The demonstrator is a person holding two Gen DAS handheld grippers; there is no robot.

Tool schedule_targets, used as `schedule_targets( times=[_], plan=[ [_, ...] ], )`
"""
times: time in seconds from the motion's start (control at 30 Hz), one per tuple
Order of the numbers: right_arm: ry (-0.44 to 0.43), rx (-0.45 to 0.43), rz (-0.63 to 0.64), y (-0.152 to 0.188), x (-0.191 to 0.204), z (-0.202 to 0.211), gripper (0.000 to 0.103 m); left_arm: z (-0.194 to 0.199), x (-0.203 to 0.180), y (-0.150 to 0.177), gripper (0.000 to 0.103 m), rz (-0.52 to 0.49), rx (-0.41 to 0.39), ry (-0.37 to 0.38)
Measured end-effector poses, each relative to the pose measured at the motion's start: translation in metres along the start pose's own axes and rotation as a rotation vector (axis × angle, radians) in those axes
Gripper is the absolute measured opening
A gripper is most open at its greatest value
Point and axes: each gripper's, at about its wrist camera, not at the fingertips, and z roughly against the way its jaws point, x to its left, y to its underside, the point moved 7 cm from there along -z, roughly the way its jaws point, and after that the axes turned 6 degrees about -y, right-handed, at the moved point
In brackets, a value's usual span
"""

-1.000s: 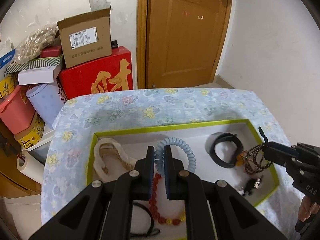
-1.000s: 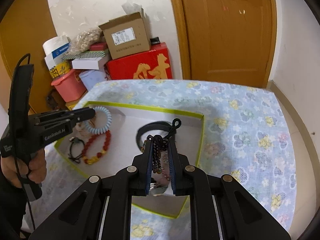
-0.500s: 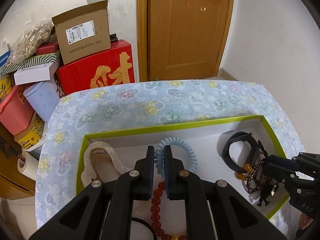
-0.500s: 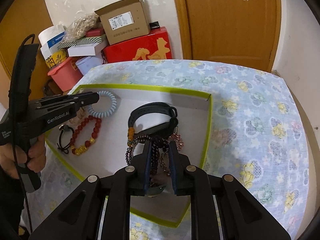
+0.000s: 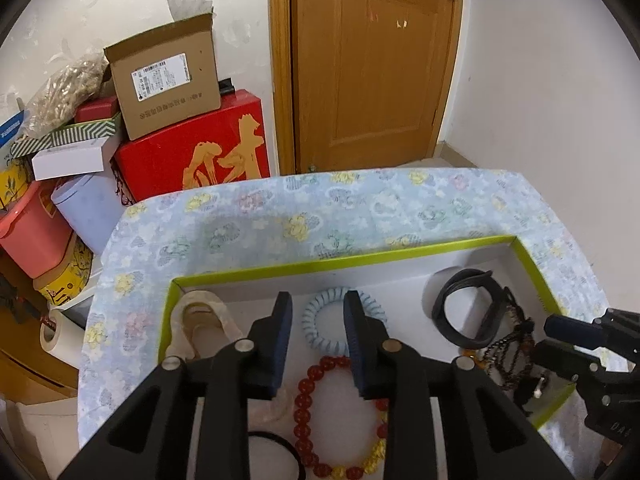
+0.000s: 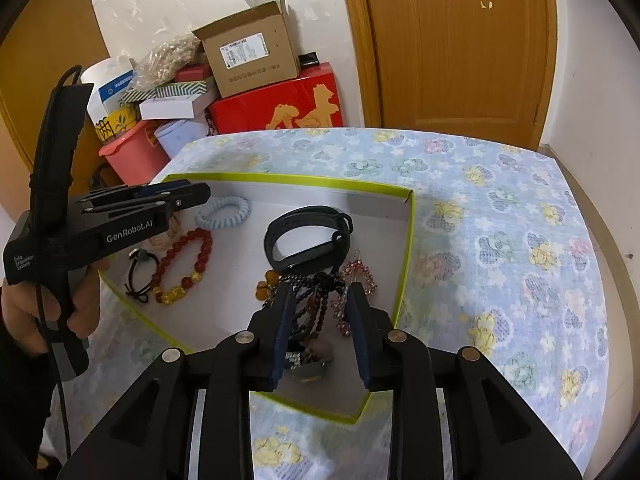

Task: Organize jewelry
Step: 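Carry the coil tie and bead strand into the green tray and release both, then withdraw both grippers from the tray toward the last jewelry pieces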

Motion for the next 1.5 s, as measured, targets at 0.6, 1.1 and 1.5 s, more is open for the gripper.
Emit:
schedule_targets(
  times=[0.6, 1.1, 1.5],
  plan=[
    [-0.041, -0.059, 0.01, 0.065, 0.05, 0.086, 0.029, 0.118, 0.005, 0.08, 0.028, 0.032, -0.052, 0.041],
    [-0.126, -0.021, 0.067, 0.13, 0.105, 0.109, 0.029, 0.176, 0.011, 0.157, 0.028, 0.063, -0.046, 0.072],
    [-0.121, 0.075, 0.091, 0.159, 0.121, 0.076, 0.029, 0.179, 0.014, 0.184, 0.028, 0.089, -0.024, 0.094]
  ],
)
